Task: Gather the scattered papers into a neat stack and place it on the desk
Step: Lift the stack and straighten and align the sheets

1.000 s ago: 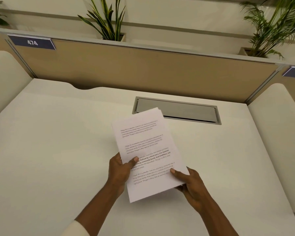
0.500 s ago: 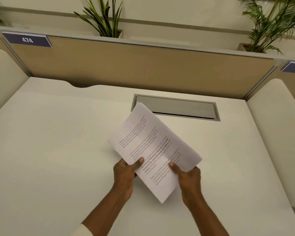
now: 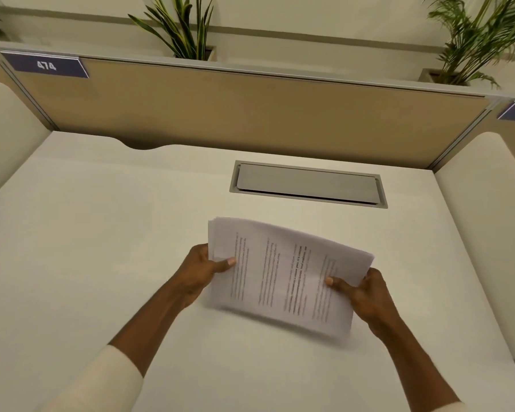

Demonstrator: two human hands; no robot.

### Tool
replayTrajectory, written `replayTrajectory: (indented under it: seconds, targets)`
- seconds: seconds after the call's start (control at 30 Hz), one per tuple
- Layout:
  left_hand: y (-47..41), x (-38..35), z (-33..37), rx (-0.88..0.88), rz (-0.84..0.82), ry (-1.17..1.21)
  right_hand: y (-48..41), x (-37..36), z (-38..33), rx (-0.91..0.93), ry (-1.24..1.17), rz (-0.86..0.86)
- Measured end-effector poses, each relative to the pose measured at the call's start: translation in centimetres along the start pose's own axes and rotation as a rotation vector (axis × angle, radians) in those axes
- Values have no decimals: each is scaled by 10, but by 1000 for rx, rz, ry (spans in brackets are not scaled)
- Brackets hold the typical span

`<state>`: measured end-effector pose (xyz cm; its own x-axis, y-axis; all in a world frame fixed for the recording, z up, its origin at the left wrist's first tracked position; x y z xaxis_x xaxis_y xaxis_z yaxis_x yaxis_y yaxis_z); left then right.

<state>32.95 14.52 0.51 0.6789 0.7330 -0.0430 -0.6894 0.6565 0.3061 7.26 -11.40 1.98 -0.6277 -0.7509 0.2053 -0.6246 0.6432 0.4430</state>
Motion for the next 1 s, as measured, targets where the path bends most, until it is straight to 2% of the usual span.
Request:
replayTrajectory:
  seconds: [0.1, 0.2, 0.27, 0.43, 1.0]
  targets:
    - [-6, -13, 3, -162, 221, 47, 3, -11, -14, 147, -26, 95]
    - [-11, -21, 3, -261, 300, 36, 6, -24, -17, 220, -68, 168]
    - [-12, -23, -3, -288, 308, -4, 4, -30, -11, 171, -138, 203]
    - [-12, -19, -28, -189, 316, -25, -1, -39, 4, 50, -276, 241]
    - [-15, -18, -21, -266, 326, 9, -10, -40, 4, 73, -273, 249]
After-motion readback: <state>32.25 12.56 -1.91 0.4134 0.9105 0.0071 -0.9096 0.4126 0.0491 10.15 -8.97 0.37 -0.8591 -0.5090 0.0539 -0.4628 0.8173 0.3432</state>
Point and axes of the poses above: each hand's wrist, its own y-axis away from the middle knuckle, its own x-axis out of the back of the hand, z = x × y, the point moved 1 cm from there along -y, towards the middle knuckle, and after that the axes turned 8 degrees about -x, right-handed, at the moved point
